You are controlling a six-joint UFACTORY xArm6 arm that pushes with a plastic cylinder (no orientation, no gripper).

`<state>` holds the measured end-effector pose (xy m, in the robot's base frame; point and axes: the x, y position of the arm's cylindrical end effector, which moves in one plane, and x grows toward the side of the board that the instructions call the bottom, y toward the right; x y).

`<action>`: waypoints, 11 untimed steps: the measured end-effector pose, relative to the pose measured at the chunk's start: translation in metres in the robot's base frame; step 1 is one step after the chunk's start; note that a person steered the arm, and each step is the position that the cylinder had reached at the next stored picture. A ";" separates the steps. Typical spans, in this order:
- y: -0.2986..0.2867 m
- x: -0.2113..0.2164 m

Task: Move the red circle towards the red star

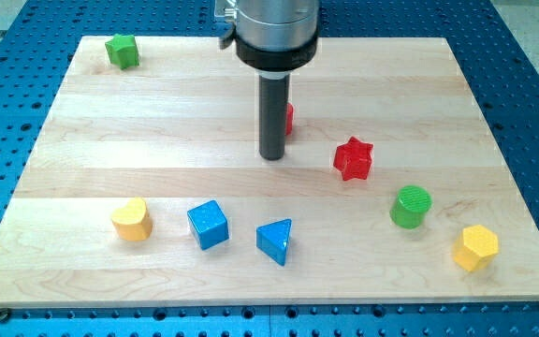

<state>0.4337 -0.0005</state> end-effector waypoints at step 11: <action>-0.256 -0.013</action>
